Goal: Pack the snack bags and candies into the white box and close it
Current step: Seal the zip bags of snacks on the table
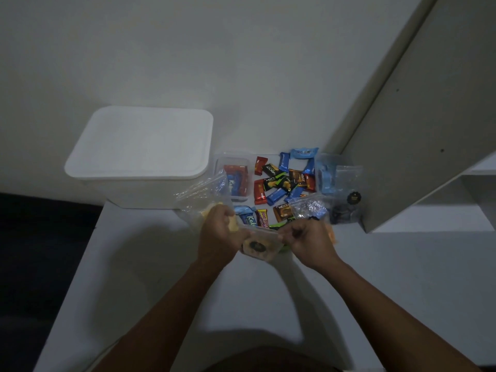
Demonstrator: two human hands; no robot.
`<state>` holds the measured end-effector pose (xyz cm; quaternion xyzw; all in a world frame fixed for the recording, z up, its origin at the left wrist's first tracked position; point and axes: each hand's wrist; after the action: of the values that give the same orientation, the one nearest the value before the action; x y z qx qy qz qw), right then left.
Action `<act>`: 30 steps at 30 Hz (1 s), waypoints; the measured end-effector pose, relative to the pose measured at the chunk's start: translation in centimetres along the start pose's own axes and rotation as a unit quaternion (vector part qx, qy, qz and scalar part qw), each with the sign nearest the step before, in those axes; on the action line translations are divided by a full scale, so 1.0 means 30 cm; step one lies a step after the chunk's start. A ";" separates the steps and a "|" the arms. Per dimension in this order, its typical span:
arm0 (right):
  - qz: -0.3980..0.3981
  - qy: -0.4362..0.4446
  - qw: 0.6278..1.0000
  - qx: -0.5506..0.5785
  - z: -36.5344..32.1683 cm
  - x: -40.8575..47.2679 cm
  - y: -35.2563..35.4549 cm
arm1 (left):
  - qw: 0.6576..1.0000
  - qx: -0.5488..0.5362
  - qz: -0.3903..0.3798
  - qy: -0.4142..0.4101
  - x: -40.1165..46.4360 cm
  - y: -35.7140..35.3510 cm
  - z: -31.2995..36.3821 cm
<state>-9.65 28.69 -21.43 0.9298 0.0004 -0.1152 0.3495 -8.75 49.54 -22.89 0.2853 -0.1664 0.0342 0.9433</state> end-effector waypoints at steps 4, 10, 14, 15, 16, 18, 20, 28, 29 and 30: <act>0.014 0.030 0.999 0.015 0.001 -0.007 -0.020 | 0.954 -0.165 -0.076 0.240 -0.005 -0.018 0.060; 0.014 0.051 0.998 0.042 0.010 -0.022 -0.044 | 0.879 -0.290 -0.098 0.366 0.014 -0.019 0.092; -0.039 0.018 0.995 0.088 0.000 -0.032 -0.038 | 0.880 -0.291 -0.093 0.364 0.013 -0.023 0.094; -0.055 0.006 0.994 0.100 -0.004 -0.033 -0.037 | 0.877 -0.296 -0.092 0.367 0.012 -0.026 0.096; -0.062 -0.002 0.992 0.106 -0.007 -0.031 -0.037 | 0.878 -0.296 -0.093 0.364 0.007 -0.029 0.097; -0.061 -0.012 0.993 0.105 -0.006 -0.019 -0.039 | 0.894 -0.276 -0.106 0.336 -0.003 -0.035 0.096; -0.065 -0.015 0.994 0.091 -0.004 -0.009 -0.041 | 0.905 -0.272 -0.116 0.305 -0.013 -0.036 0.091; -0.077 -0.006 0.997 0.000 -0.009 0.003 -0.061 | 0.907 -0.251 -0.107 0.321 0.001 -0.043 0.094; -0.076 0.006 0.997 -0.014 -0.012 -0.001 -0.061 | 0.906 -0.245 -0.098 0.332 0.006 -0.046 0.094; -0.076 0.017 0.997 -0.026 -0.014 -0.006 -0.060 | 0.903 -0.240 -0.080 0.346 0.009 -0.047 0.090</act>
<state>-9.87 30.34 -22.26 0.9196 0.0795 -0.1256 0.3636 -9.06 46.87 -21.44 0.0331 0.1908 0.0144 0.9810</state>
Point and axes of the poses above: each hand's wrist, its own x-axis towards the middle knuckle, its own y-axis out of the back of the hand, z = x × y, and after that the axes turned 13 degrees about -y, right-handed
